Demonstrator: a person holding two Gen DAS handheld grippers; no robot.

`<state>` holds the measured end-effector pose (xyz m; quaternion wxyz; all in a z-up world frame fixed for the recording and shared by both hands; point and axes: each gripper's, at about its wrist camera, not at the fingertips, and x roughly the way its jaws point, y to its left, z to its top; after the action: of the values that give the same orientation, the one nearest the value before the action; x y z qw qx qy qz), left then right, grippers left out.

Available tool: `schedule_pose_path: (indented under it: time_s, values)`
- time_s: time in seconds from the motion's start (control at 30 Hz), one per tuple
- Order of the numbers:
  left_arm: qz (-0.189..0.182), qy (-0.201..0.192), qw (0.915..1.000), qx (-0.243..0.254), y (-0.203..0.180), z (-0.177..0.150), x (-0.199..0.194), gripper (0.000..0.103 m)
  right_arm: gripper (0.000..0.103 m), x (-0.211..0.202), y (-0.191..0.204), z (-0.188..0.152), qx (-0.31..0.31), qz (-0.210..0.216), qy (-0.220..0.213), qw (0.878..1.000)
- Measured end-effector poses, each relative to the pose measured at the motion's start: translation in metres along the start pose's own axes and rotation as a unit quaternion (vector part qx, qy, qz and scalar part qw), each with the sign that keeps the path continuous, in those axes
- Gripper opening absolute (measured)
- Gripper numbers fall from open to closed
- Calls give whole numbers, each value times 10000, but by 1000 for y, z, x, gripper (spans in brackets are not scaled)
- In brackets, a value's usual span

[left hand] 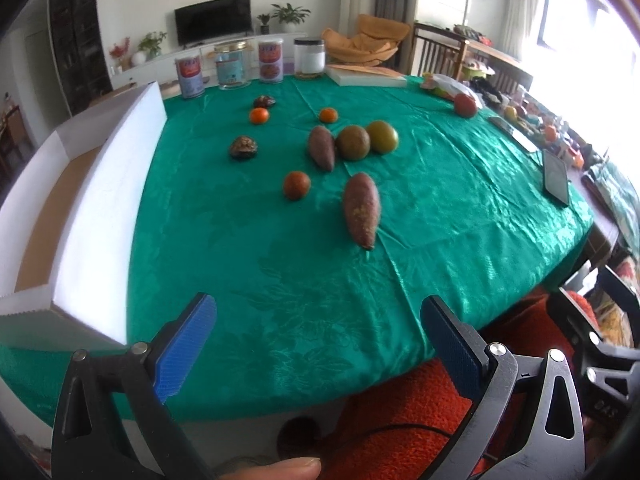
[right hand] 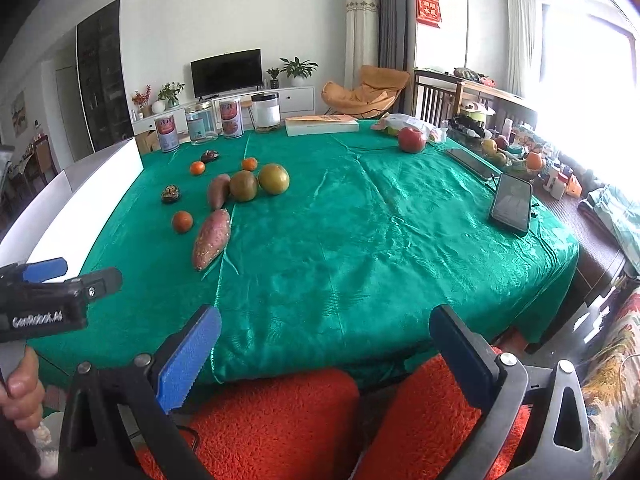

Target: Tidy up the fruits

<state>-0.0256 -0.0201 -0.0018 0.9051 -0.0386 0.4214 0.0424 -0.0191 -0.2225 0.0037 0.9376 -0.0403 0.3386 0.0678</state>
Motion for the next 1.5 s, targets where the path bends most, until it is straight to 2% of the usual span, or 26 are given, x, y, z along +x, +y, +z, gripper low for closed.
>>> schedule_pose_path:
  time_s: [0.13, 0.23, 0.33, 0.5, 0.73, 0.93, 1.2, 1.5]
  values:
    - [-39, -6, 9986, 521, -24, -16, -8, 102, 103, 7, 3, 4, 21, -184, -33, 9998]
    - [-112, -113, 9976, 668, -28, -17, -12, 102, 103, 12, 12, 7, -23, -189, 6, 9998]
    - [-187, -223, 9979, 570, -20, -14, -16, 102, 103, 16, 24, 9, -169, -149, 29, 9997]
    - [-287, -42, 9993, 222, 1, -12, -4, 102, 103, 19, 39, 15, -333, -121, -3, 9994]
    - [-115, 127, 9997, -170, 27, -10, 11, 102, 103, 10, 41, 18, -346, -143, -258, 9990]
    - [-61, 412, 9991, -46, 19, -15, 23, 102, 103, 12, 31, 8, -282, -104, -173, 9994]
    - [29, 359, 9992, 188, 0, -12, 20, 102, 103, 11, 16, 2, -103, 21, -227, 9997]
    - [42, 396, 9990, 209, -10, -11, 24, 102, 103, 15, -1, 5, 193, 65, -19, 9998]
